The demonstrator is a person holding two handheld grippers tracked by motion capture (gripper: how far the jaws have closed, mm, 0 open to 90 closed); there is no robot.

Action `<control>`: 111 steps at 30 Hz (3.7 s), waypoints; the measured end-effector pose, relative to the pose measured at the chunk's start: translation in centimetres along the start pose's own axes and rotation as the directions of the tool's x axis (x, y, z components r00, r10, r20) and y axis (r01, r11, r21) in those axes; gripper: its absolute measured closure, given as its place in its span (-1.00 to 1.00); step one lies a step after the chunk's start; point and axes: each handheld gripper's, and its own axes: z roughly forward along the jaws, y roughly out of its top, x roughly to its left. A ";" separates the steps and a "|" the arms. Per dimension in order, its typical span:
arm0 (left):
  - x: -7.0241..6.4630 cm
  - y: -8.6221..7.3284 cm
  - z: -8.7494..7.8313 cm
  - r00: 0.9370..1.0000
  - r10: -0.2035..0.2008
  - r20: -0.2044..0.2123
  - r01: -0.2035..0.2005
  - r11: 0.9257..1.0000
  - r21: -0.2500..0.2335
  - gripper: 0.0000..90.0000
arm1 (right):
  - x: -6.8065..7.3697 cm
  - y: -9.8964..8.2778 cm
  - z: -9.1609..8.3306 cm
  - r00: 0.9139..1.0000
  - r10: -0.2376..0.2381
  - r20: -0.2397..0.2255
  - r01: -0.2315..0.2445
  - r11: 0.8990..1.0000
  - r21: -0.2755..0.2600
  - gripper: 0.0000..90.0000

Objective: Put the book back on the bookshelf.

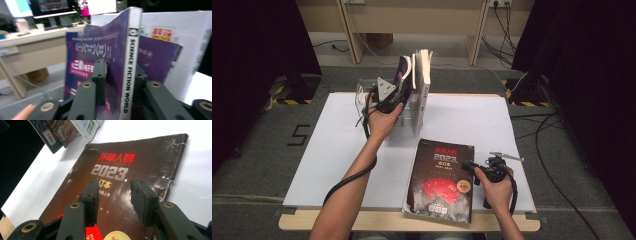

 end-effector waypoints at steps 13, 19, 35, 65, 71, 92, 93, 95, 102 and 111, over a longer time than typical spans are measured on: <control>0.0 -1.0 -1.8 0.999 -0.022 0.045 0.021 1.000 0.016 0.06 | 0.1 -0.1 0.1 1.000 -0.007 0.005 0.007 1.000 -0.002 0.32; -0.9 -1.3 -2.6 0.997 -0.010 0.074 0.008 1.000 0.023 -0.06 | 0.2 -0.2 0.2 1.000 -0.007 0.004 0.007 1.000 -0.001 0.32; -1.0 -0.9 -1.5 0.999 -0.039 0.032 0.038 0.999 0.035 -0.15 | 0.1 -0.1 0.0 1.000 0.002 0.002 -0.002 1.000 0.001 0.31; -0.1 0.1 -1.5 0.980 -0.116 -0.161 0.133 0.986 0.099 0.44 | 0.1 -0.3 0.1 1.000 0.008 0.001 -0.008 1.000 0.014 0.30; 0.3 0.8 -0.8 0.978 -0.118 -0.173 0.147 0.975 0.165 0.76 | -0.1 -0.3 0.0 1.000 0.014 0.003 -0.014 1.000 0.018 0.30; 2.6 3.7 -1.8 0.955 -0.129 -0.266 0.101 0.988 -0.118 0.82 | -0.4 -0.2 0.1 1.000 0.015 0.001 -0.015 1.000 0.017 0.30; 2.4 4.0 -1.7 0.958 -0.119 -0.262 0.087 0.988 -0.131 0.82 | -0.4 -0.2 0.1 1.000 0.017 0.002 -0.017 1.000 0.016 0.30; 2.3 4.3 -1.3 0.959 -0.097 -0.268 0.062 0.989 -0.137 0.82 | -0.4 -0.2 0.2 1.000 0.018 0.002 -0.018 1.000 0.019 0.30; 2.4 1.5 1.0 0.947 -0.096 -0.306 0.071 0.993 -0.091 0.82 | -0.4 -0.2 0.1 1.000 0.010 0.000 -0.010 1.000 0.015 0.30; 1.7 0.1 1.6 0.965 -0.076 -0.250 0.056 0.995 -0.087 0.80 | -0.4 -0.2 -0.1 1.000 0.019 0.000 -0.019 1.000 0.016 0.30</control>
